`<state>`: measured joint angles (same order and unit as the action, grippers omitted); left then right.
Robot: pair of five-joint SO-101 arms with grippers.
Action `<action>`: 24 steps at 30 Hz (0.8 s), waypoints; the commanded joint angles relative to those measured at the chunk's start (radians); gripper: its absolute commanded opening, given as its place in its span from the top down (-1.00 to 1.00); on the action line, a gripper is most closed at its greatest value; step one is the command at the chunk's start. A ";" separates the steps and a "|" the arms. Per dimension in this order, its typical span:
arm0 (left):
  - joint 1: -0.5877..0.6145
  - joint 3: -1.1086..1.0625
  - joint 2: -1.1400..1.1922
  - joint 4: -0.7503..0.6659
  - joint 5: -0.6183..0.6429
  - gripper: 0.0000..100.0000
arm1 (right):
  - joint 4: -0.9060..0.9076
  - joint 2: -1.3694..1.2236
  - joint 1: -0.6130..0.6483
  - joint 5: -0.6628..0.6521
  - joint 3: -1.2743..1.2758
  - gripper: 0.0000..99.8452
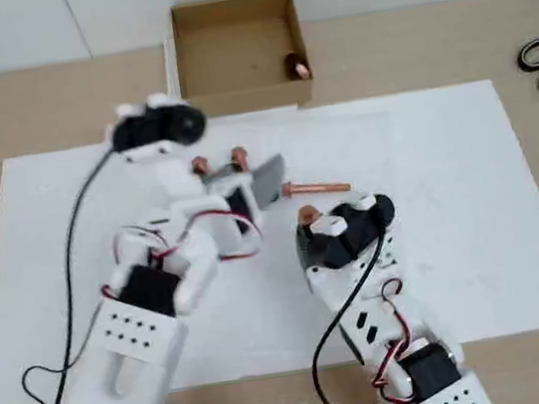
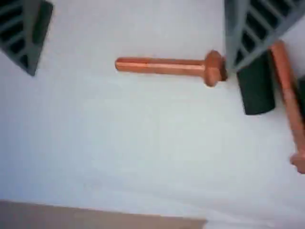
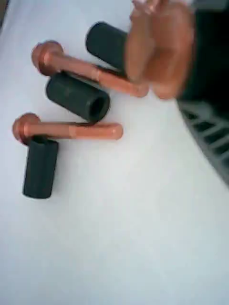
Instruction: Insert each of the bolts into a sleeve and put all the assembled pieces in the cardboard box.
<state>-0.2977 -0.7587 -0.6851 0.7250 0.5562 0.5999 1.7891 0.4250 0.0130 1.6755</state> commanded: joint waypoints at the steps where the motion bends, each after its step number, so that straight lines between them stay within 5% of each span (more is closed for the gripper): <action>1: 0.107 0.139 -0.008 0.124 -0.026 0.51 | 0.002 0.024 -0.077 0.006 0.003 0.99; 9: 0.212 0.220 -0.008 0.345 -0.104 0.51 | 0.002 -0.183 -0.206 -0.054 -0.351 0.99; 24: 0.213 0.219 -0.008 0.368 -0.106 0.51 | 0.001 -1.544 -0.243 -0.063 -1.579 0.99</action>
<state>-0.0936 -0.5884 -0.6851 1.0902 0.4549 0.5999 0.4925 0.1826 -0.0391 0.4035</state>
